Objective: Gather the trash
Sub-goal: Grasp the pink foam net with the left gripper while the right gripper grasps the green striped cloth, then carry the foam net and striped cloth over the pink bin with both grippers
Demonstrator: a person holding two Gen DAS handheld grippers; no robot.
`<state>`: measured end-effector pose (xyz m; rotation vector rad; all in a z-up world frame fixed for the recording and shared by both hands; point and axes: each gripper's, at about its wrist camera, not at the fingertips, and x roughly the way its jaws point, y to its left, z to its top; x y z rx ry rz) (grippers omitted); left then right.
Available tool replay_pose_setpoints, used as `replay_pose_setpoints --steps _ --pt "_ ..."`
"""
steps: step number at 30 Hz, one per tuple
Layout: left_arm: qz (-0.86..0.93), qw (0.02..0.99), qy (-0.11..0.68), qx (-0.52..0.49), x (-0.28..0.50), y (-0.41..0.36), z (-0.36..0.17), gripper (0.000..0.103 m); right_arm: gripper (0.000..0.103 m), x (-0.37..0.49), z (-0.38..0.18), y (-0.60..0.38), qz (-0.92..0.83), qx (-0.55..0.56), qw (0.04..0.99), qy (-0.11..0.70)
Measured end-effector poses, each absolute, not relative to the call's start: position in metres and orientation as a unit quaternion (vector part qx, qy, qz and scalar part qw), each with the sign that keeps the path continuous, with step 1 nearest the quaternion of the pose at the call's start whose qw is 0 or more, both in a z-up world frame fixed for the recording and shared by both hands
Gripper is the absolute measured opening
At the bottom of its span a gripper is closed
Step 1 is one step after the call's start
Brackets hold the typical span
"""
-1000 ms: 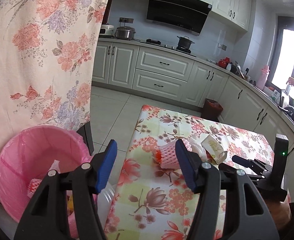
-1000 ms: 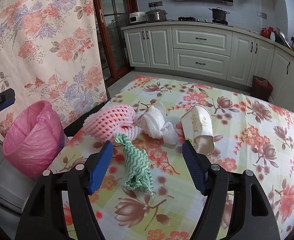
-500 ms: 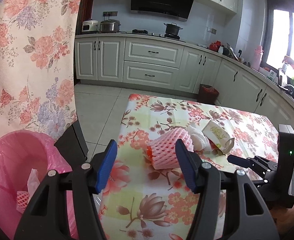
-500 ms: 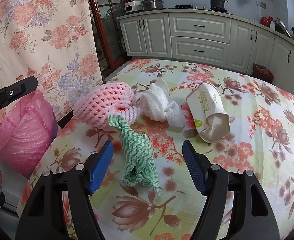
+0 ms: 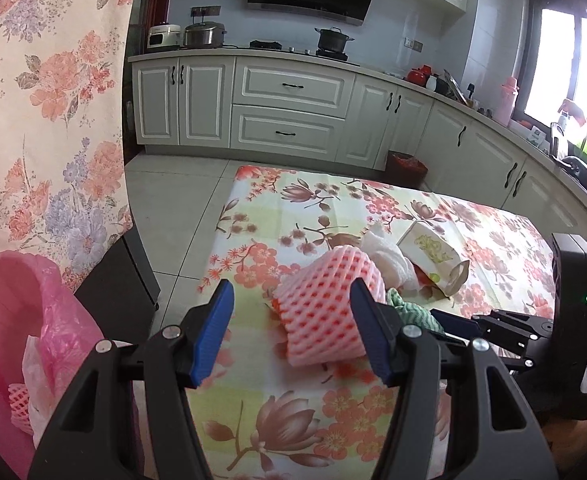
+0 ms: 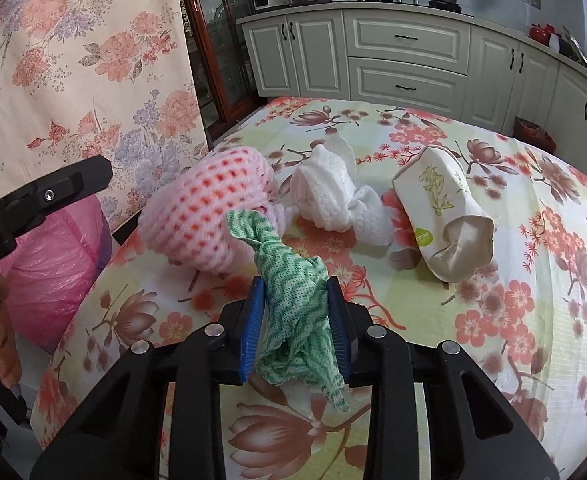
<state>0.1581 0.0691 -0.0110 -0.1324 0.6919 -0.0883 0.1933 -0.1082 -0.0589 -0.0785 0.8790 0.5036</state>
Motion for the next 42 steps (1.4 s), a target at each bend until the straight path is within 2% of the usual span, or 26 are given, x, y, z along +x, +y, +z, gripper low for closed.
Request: replay_pose_setpoints --steps 2,6,8,19,21,22,24,26,29,42 --pt "-0.048 0.936 0.343 -0.068 0.161 0.064 -0.015 0.064 0.030 0.195 -0.056 -0.112 0.236 -0.035 0.876 0.418" --pt "-0.061 0.932 0.350 -0.069 0.166 0.053 -0.022 0.066 0.030 0.199 -0.049 -0.121 0.229 -0.029 0.882 0.411" --pt "-0.067 0.929 0.357 -0.071 0.170 0.049 -0.027 0.070 0.030 0.201 -0.046 -0.125 0.226 -0.029 0.885 0.406" --pt "-0.068 0.911 0.398 -0.077 0.192 0.034 -0.050 0.074 0.030 0.204 -0.028 -0.142 0.222 -0.014 0.894 0.389" --pt "-0.061 0.907 0.411 -0.072 0.196 0.032 -0.055 0.072 0.030 0.204 -0.026 -0.144 0.222 -0.013 0.895 0.386" --pt "-0.061 0.903 0.419 -0.071 0.198 0.031 -0.058 0.064 0.030 0.204 -0.026 -0.144 0.223 -0.013 0.895 0.386" --pt "-0.062 0.899 0.428 -0.068 0.199 0.030 -0.063 0.055 0.030 0.204 -0.025 -0.145 0.222 -0.012 0.896 0.385" --pt "-0.062 0.898 0.431 -0.062 0.199 0.028 -0.064 0.040 0.030 0.203 -0.024 -0.146 0.222 -0.012 0.896 0.385" --pt "-0.061 0.900 0.426 -0.063 0.193 0.030 -0.059 0.030 0.030 0.202 -0.024 -0.147 0.220 -0.010 0.896 0.385" --pt "-0.054 0.916 0.389 -0.078 0.148 0.040 -0.022 0.027 0.030 0.188 -0.011 -0.150 0.220 -0.013 0.901 0.373"
